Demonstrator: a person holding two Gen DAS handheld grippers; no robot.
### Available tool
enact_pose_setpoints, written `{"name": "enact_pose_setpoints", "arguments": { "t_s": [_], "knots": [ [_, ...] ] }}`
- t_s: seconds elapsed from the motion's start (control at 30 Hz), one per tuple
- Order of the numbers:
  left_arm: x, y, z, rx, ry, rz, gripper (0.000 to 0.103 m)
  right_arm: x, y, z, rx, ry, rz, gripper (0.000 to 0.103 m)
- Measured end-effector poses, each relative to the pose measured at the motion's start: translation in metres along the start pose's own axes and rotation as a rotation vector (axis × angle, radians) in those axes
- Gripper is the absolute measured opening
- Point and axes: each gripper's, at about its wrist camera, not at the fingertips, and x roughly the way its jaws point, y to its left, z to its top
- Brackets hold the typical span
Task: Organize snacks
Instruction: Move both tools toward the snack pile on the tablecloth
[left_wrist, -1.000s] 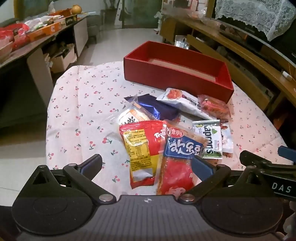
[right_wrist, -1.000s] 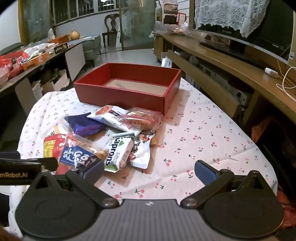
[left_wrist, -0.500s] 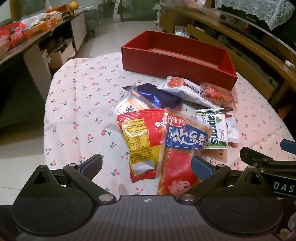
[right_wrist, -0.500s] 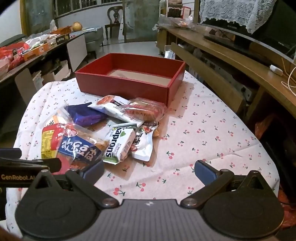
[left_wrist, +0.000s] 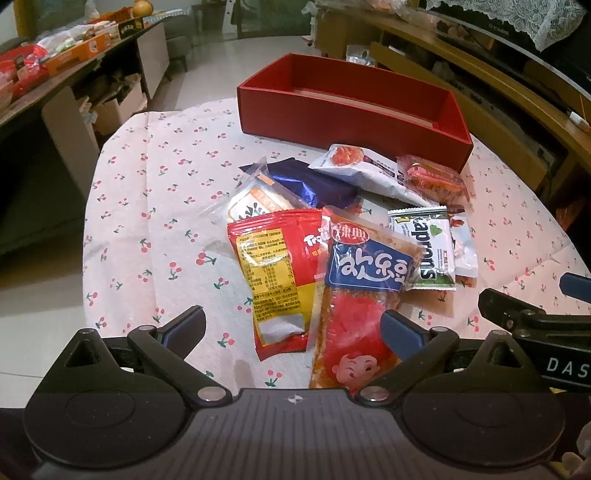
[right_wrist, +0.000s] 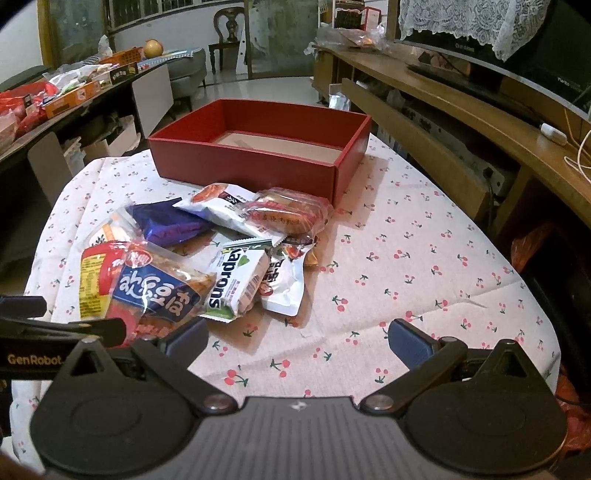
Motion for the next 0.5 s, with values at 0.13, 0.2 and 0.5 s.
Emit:
{"name": "enact_pose_setpoints", "arguments": {
  "t_s": [0.13,0.2,0.5],
  "knots": [
    [0.0009,0.0,0.0,-0.001,0.003,-0.003,0.101,0.0002,0.0,-0.0001,0.0,0.0,0.0,0.101],
    [0.0013,-0.0002,-0.0004,0.0,0.005,-0.003,0.101,0.0006,-0.0001,-0.0002,0.0,0.002,-0.001,0.101],
    [0.0034,-0.0018,-0.0009,0.004,0.013,-0.007,0.101,0.003,-0.0017,-0.0007,0.006,0.014,-0.001,0.101]
  ]
}}
